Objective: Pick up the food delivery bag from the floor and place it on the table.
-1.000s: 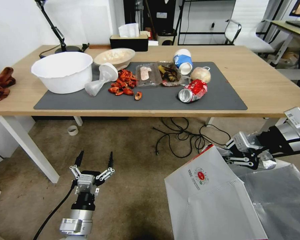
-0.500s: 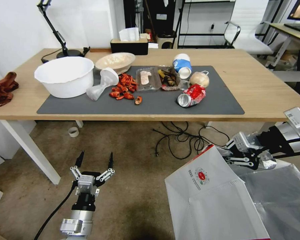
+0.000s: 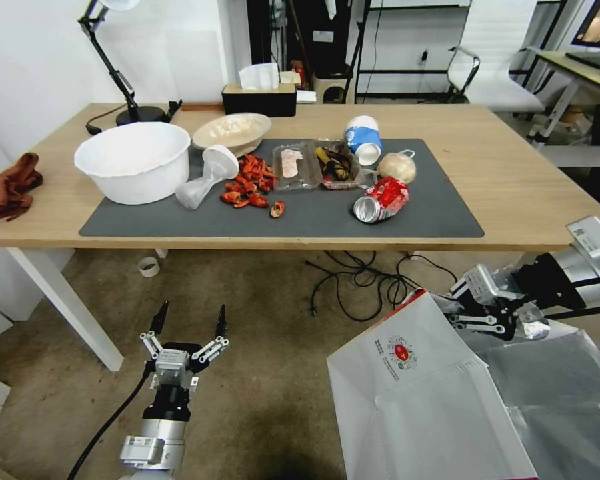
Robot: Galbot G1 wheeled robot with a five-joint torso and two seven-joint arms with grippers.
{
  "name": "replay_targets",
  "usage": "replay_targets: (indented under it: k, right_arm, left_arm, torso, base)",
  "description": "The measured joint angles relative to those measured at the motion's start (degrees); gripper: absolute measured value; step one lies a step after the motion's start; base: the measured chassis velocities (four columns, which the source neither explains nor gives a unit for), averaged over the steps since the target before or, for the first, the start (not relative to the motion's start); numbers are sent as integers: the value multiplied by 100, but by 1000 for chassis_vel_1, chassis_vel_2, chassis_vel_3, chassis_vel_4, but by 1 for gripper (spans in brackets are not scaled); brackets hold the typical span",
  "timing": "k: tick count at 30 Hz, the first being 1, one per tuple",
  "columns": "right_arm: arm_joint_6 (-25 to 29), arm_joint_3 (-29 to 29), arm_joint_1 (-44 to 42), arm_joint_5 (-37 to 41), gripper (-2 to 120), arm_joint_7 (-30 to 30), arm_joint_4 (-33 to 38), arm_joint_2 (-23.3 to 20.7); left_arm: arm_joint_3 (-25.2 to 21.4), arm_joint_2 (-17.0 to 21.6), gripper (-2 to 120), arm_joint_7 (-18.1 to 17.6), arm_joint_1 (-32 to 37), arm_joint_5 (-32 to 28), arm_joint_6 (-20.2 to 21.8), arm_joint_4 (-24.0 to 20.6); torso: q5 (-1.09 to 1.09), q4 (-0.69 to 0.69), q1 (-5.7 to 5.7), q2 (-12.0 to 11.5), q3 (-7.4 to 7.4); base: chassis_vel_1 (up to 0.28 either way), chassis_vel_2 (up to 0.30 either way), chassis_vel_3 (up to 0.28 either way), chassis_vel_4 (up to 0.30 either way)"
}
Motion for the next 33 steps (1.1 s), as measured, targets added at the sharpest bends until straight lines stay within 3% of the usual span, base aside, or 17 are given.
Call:
replay_targets:
  k: [33]
  right_arm:
    - [14,-29,4,19,0,-81,67,32]
  left_arm:
    - [28,12,100,-1,19,55,-6,-3]
  torso:
    - [0,0,320,794,474]
  base:
    - [0,0,0,0]
